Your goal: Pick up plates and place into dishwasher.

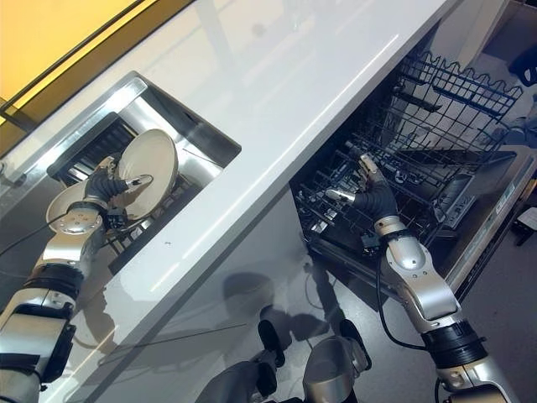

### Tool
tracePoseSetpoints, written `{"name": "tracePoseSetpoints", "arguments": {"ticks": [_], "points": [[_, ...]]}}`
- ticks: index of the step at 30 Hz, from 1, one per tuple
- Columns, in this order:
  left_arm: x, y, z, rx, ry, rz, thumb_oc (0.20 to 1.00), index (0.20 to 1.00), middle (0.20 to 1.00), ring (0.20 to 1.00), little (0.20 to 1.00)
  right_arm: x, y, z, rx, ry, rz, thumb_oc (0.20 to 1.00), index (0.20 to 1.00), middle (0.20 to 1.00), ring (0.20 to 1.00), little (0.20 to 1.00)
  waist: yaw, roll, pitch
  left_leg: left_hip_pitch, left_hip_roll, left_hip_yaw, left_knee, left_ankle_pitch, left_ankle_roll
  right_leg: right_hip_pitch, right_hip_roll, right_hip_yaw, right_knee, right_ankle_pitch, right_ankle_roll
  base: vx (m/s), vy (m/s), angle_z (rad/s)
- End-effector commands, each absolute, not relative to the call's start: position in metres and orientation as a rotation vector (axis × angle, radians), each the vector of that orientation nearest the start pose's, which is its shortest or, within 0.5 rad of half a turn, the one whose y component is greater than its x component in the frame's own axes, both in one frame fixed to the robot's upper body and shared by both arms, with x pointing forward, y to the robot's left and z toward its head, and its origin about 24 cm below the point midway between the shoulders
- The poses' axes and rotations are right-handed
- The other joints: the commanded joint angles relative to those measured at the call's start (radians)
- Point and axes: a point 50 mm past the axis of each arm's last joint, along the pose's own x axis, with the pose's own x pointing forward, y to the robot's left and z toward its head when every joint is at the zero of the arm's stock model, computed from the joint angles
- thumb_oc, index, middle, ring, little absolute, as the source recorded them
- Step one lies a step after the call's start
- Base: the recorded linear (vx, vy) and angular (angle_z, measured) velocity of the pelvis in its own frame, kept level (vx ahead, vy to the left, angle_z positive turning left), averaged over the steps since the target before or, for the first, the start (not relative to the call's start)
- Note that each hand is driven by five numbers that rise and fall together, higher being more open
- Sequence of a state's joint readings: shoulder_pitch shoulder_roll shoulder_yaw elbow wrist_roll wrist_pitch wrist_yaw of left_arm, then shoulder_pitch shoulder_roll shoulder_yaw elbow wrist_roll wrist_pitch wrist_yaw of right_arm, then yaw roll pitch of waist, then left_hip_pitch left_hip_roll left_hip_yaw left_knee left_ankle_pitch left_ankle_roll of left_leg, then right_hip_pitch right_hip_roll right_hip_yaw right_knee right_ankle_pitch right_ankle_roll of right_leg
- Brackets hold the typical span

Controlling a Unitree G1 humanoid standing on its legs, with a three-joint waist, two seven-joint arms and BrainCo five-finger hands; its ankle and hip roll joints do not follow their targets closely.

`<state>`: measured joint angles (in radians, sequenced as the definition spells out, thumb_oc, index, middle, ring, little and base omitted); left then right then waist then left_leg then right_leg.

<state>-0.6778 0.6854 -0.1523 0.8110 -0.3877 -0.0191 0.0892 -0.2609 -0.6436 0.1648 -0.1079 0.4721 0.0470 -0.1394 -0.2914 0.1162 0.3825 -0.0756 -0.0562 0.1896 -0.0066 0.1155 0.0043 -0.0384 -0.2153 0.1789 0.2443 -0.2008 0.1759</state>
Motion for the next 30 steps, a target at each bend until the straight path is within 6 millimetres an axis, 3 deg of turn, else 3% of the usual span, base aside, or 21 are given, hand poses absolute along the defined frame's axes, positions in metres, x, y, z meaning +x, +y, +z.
{"name": "tracePoseSetpoints", "arguments": {"ticks": [1,7,13,14,16,19,21,30], "points": [[0.345,0.344,0.132,0.233,0.089,0.497,1.000,1.000,1.000,1.000,1.000,0.288,-0.199,0.175,-0.180,-0.367,0.130,1.000,1.000,1.000,1.000,1.000,0.007,-0.029,-0.069,0.005,0.018,-0.018,0.216,-0.226,-0.066,-0.154,-0.053,0.050,-0.100,0.265,-0.005,0.00,0.000,0.00],[0.344,0.347,0.130,0.184,0.098,0.535,1.000,1.000,1.000,1.000,1.000,0.287,-0.197,0.176,-0.177,-0.369,0.140,1.000,1.000,1.000,1.000,1.000,0.007,-0.033,-0.069,0.000,0.022,-0.019,0.224,-0.226,-0.069,-0.155,-0.053,0.050,-0.093,0.260,-0.007,0.00,0.000,-0.02],[0.350,0.325,0.116,0.062,0.139,0.259,1.000,1.000,1.000,1.000,1.000,0.285,-0.199,0.177,-0.179,-0.367,0.147,1.000,1.000,1.000,1.000,1.000,0.005,-0.032,-0.062,-0.004,0.022,-0.021,0.230,-0.225,-0.069,-0.157,-0.054,0.052,-0.088,0.262,-0.005,0.00,0.000,0.00],[0.351,0.317,0.111,0.036,0.147,0.198,0.915,0.915,0.915,0.915,0.915,0.285,-0.199,0.177,-0.181,-0.369,0.147,1.000,1.000,1.000,1.000,1.000,0.005,-0.030,-0.059,-0.004,0.022,-0.022,0.230,-0.225,-0.069,-0.159,-0.054,0.053,-0.087,0.264,-0.005,0.00,0.000,0.00],[0.351,0.309,0.106,0.007,0.151,0.127,0.573,0.573,0.573,0.573,0.573,0.284,-0.200,0.177,-0.184,-0.371,0.146,1.000,1.000,1.000,1.000,1.000,0.006,-0.025,-0.055,-0.005,0.020,-0.022,0.232,-0.226,-0.067,-0.157,-0.056,0.050,-0.086,0.265,-0.005,0.00,0.000,0.00],[0.351,0.299,0.101,-0.039,0.142,0.056,0.379,0.379,0.379,0.379,0.379,0.284,-0.201,0.178,-0.188,-0.372,0.147,1.000,1.000,1.000,1.000,1.000,0.008,-0.018,-0.053,-0.004,0.018,-0.022,0.232,-0.226,-0.066,-0.154,-0.060,0.048,-0.088,0.266,-0.003,0.00,0.011,0.00],[0.349,0.295,0.099,-0.074,0.130,0.016,0.200,0.200,0.200,0.200,0.200,0.283,-0.203,0.178,-0.194,-0.371,0.148,1.000,1.000,1.000,1.000,1.000,0.009,-0.013,-0.051,-0.001,0.016,-0.022,0.231,-0.225,-0.065,-0.152,-0.061,0.047,-0.089,0.265,-0.002,0.00,0.038,0.00],[0.348,0.284,0.097,-0.136,0.091,-0.051,0.200,0.200,0.200,0.200,0.200,0.283,-0.207,0.176,-0.211,-0.363,0.149,1.000,1.000,1.000,1.000,1.000,0.013,0.004,-0.057,0.010,0.008,-0.020,0.217,-0.221,-0.063,-0.138,-0.068,0.038,-0.093,0.258,-0.001,0.01,0.038,0.00]]}}
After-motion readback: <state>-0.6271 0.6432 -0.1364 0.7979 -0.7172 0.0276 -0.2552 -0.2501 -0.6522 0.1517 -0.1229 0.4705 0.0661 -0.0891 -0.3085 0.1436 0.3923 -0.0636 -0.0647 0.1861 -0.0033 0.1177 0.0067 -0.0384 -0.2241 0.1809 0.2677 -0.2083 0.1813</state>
